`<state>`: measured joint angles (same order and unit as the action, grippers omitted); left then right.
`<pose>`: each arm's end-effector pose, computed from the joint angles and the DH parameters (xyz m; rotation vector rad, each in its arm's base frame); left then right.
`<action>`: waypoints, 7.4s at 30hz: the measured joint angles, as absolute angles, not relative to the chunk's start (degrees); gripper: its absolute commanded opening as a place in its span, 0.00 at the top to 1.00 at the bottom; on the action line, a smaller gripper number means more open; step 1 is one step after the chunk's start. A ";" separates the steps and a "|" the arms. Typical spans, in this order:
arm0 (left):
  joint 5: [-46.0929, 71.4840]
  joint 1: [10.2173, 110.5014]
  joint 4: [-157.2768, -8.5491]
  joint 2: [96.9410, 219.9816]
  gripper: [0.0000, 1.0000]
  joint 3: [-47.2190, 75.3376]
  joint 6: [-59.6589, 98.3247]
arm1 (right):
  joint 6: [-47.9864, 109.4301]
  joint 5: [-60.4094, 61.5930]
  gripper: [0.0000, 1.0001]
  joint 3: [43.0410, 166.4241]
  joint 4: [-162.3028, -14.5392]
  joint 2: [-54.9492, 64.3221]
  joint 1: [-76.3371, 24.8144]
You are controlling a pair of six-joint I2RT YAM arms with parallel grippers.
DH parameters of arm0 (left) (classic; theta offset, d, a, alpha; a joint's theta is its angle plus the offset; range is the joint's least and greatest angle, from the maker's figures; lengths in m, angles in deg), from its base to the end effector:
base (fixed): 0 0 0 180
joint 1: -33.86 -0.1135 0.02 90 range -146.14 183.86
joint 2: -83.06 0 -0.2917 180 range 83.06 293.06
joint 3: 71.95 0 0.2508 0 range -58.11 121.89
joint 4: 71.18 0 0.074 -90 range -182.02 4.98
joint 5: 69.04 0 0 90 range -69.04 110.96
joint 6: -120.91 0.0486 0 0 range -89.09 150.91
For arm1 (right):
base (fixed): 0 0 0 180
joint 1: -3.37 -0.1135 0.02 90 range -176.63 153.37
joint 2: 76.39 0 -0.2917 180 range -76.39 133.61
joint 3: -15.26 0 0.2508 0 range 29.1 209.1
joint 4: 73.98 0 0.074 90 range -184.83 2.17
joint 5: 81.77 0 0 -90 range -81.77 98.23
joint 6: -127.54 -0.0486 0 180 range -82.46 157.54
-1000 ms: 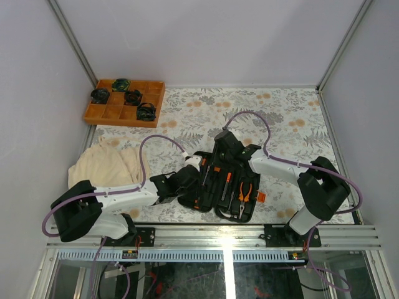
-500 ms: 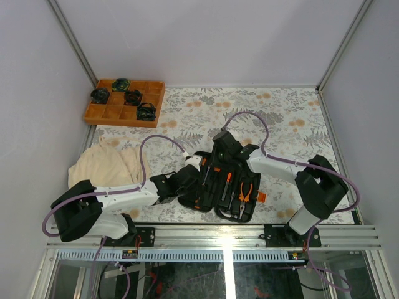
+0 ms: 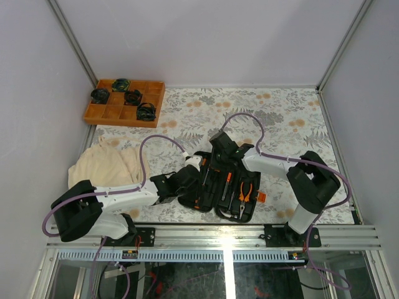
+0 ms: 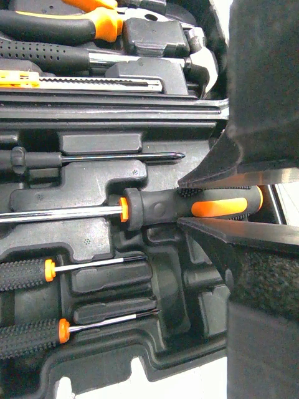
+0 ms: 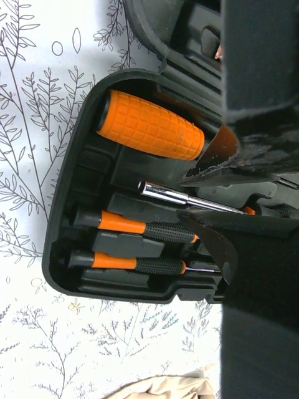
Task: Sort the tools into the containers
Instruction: Adjust the screwdriver in the storage box.
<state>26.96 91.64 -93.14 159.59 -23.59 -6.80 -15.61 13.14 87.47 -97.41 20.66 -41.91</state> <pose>0.1384 -0.2101 0.1849 0.3944 2.5055 -0.5914 0.2597 0.2563 0.2063 0.2145 2.5164 0.6581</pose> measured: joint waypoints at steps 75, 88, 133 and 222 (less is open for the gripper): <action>28.71 91.62 -94.56 158.91 1.00 -23.22 -6.19 | -15.81 12.05 1.00 97.30 -102.02 33.34 -43.09; 30.10 91.55 -97.81 159.28 1.00 -21.49 -5.29 | -18.19 11.17 1.00 95.84 -96.93 33.62 -43.75; 21.86 102.24 -84.57 173.53 1.00 -12.72 -12.59 | -8.05 13.84 0.58 79.49 -116.36 5.91 -33.58; 21.75 102.28 -76.68 170.91 1.00 -19.06 -15.59 | -3.50 9.18 1.00 86.90 -113.85 18.50 -33.26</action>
<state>21.75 102.28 -76.68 170.91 -19.06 -15.59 -3.50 9.18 86.90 -113.85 18.50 -33.26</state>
